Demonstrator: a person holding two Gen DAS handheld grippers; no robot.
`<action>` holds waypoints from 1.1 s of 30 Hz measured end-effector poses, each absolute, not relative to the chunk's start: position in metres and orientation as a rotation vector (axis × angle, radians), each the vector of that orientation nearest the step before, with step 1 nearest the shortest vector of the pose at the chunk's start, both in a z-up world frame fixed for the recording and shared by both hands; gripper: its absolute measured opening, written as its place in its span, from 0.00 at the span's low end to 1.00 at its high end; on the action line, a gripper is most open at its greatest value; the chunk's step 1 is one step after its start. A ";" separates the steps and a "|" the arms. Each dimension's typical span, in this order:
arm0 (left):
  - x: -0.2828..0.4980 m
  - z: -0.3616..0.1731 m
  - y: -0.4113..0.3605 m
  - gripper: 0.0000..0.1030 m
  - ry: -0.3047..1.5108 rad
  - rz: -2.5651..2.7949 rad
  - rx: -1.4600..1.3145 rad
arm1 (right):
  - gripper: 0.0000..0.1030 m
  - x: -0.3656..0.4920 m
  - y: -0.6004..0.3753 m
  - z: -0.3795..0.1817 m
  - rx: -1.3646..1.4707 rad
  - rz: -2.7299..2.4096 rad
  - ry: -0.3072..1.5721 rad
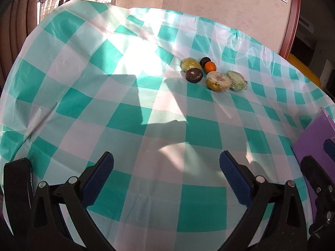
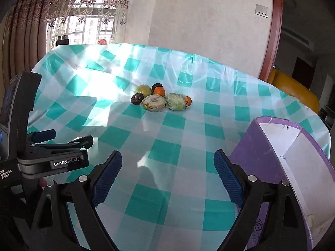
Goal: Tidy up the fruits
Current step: 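Withdraw both tools from the box back toward the fruit cluster, then grasp the dark round fruit with the left tool while the right tool grasps the wrapped pale fruit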
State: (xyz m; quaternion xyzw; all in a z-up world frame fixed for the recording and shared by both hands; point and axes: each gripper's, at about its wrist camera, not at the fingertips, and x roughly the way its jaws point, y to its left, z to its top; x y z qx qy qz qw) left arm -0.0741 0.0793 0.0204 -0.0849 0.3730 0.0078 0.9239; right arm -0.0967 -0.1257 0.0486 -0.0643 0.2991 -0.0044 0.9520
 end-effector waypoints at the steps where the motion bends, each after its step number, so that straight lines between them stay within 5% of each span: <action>1: -0.074 0.020 0.082 0.98 0.771 0.009 -0.186 | 0.84 -0.082 -0.126 0.044 -0.105 -0.009 0.639; 26: -0.066 0.003 0.104 0.98 0.843 0.022 -0.306 | 0.84 0.164 -0.092 -0.003 0.011 -0.030 0.904; 29: -0.049 0.003 0.104 0.98 0.874 0.076 -0.257 | 0.69 0.158 -0.096 -0.001 0.041 -0.027 0.884; 30: -0.042 0.002 0.103 0.98 0.887 0.095 -0.232 | 0.57 0.153 -0.098 0.001 0.059 -0.004 0.866; 33: -0.013 0.002 0.100 0.98 0.917 0.136 -0.190 | 0.58 0.135 -0.108 0.005 0.127 0.002 0.822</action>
